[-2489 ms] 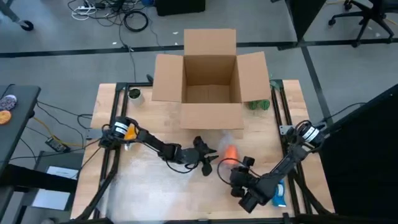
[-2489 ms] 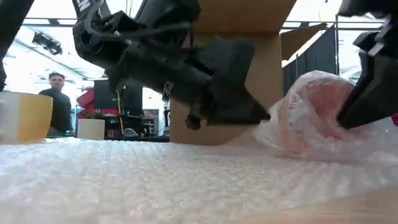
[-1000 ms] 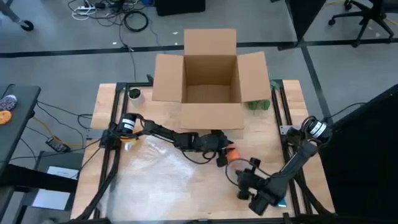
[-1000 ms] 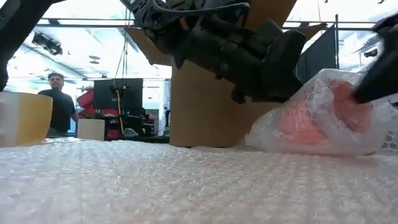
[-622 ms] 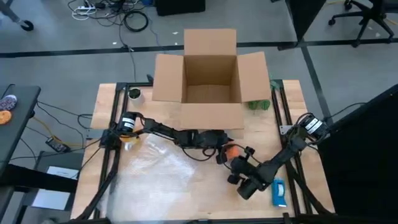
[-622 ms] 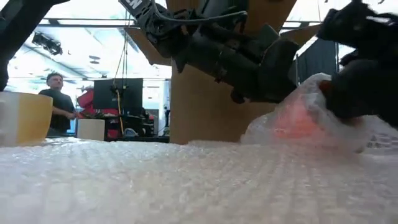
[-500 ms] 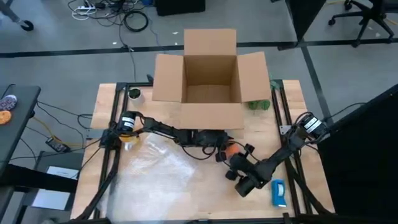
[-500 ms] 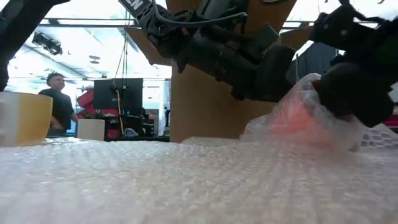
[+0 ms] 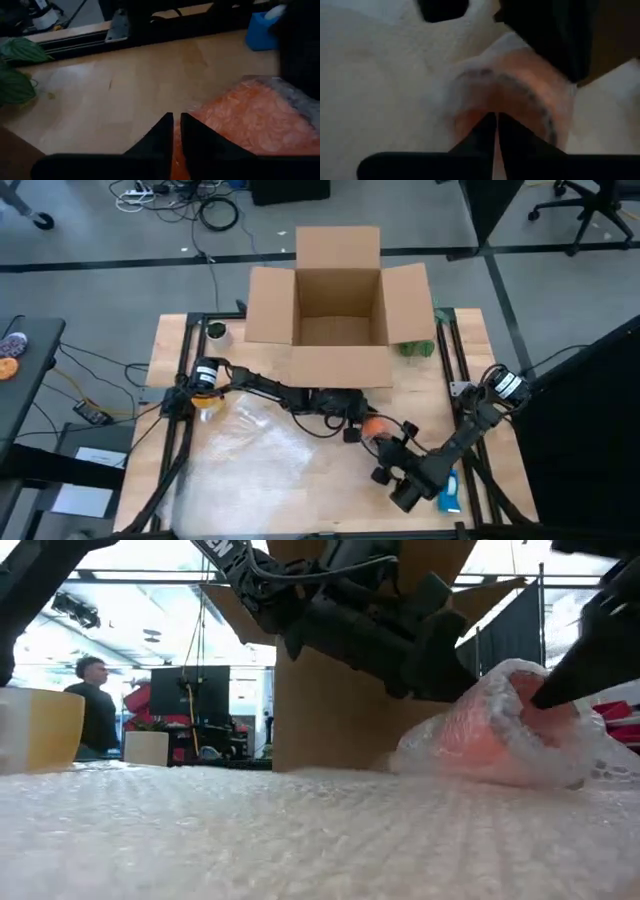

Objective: Wrap mug
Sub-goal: Wrap the orange mug with the bubble wrap

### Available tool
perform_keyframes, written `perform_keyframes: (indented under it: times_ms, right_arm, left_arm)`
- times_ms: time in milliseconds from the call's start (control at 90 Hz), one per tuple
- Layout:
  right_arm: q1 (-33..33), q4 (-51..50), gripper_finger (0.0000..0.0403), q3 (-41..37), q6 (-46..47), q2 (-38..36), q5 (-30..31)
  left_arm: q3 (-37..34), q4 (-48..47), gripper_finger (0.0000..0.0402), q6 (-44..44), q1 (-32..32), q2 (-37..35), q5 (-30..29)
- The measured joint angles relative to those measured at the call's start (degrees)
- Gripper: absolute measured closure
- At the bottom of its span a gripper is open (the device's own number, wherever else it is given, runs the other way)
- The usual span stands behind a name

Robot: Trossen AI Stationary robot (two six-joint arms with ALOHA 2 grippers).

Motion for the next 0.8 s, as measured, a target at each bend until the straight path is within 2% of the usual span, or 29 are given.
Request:
perform_keyframes:
  times_ms: [200,400,644,800]
  right_arm:
    - [0.99,5.62,0.0403,-0.07,1.29,5.05,2.5]
    - [-4.81,5.09,0.0403,-0.08,2.35,11.45,7.91]
    - [-7.77,4.13,0.0403,0.02,-1.31,10.44,7.57]
    - [-6.29,-1.16,0.0403,1.98,-1.49,9.06,3.12]
  left_arm:
    - [-0.07,0.54,0.0399,-0.01,0.29,0.05,-0.36]
    - [-0.07,0.49,0.0401,0.26,0.33,0.09,0.25]
    - [-0.07,0.31,0.0401,0.36,0.4,0.09,-0.03]
    - [-0.07,0.43,0.0401,0.34,0.39,0.09,0.62]
